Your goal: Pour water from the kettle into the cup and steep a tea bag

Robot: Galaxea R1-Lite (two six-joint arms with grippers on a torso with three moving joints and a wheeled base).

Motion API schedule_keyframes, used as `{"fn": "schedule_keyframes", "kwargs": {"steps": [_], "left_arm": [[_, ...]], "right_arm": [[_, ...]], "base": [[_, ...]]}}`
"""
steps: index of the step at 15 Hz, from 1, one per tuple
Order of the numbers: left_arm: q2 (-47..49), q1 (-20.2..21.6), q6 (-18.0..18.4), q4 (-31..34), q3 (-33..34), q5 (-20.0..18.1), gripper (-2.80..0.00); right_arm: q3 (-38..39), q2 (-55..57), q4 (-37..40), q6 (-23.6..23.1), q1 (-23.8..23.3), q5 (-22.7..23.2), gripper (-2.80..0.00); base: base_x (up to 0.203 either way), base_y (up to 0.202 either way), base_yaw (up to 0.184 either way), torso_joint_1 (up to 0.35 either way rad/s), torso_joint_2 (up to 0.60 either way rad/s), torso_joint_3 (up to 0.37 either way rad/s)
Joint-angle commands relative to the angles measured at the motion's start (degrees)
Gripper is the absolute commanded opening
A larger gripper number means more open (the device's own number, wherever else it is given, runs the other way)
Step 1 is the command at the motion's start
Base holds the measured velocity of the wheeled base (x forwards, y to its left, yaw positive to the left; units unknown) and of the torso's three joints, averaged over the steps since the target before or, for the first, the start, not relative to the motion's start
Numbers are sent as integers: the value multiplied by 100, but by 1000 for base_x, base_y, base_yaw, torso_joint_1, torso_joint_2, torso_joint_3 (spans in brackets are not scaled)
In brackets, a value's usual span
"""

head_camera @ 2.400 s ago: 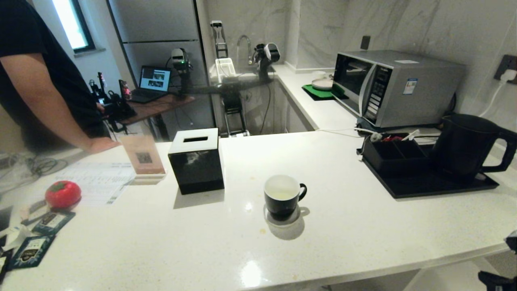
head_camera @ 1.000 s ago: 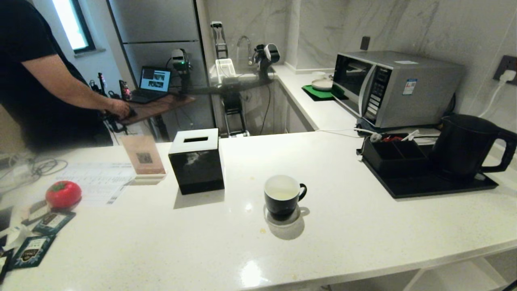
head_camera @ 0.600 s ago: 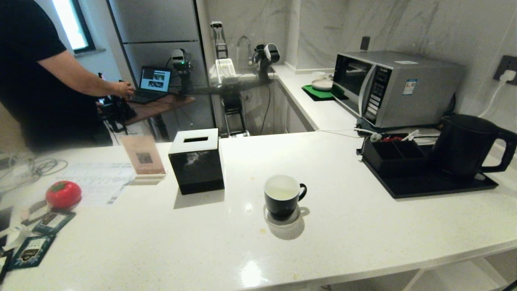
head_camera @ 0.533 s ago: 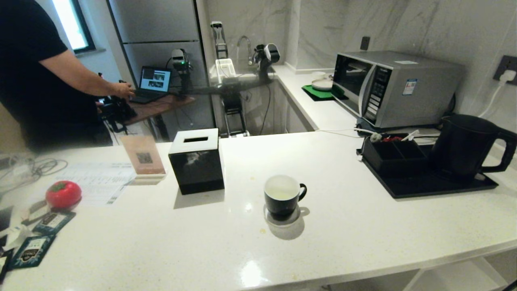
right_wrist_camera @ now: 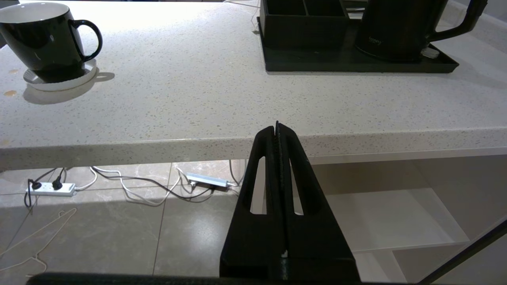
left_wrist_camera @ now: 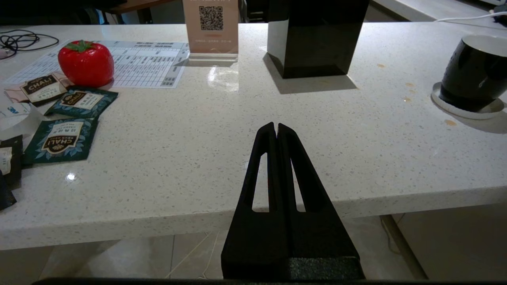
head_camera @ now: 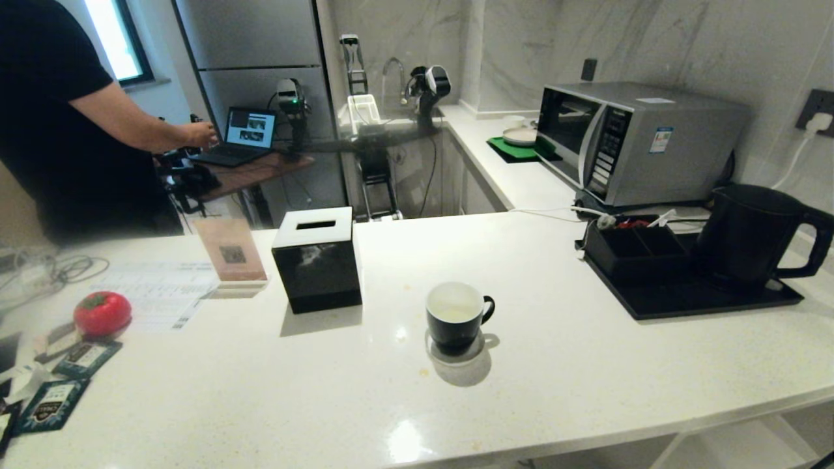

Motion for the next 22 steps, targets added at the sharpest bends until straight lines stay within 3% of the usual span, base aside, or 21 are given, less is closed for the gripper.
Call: {"fn": "schedule_keyframes", "kwargs": {"steps": [1, 22], "left_arm": [[9, 0, -6, -2, 0, 4, -280], [9, 0, -6, -2, 0, 4, -280]], "right_arm": [[0, 19, 2, -1, 2, 2, -280], [0, 19, 2, -1, 2, 2, -280]], "base": [[0, 0, 0, 0, 0, 0], [0, 0, 0, 0, 0, 0]]}}
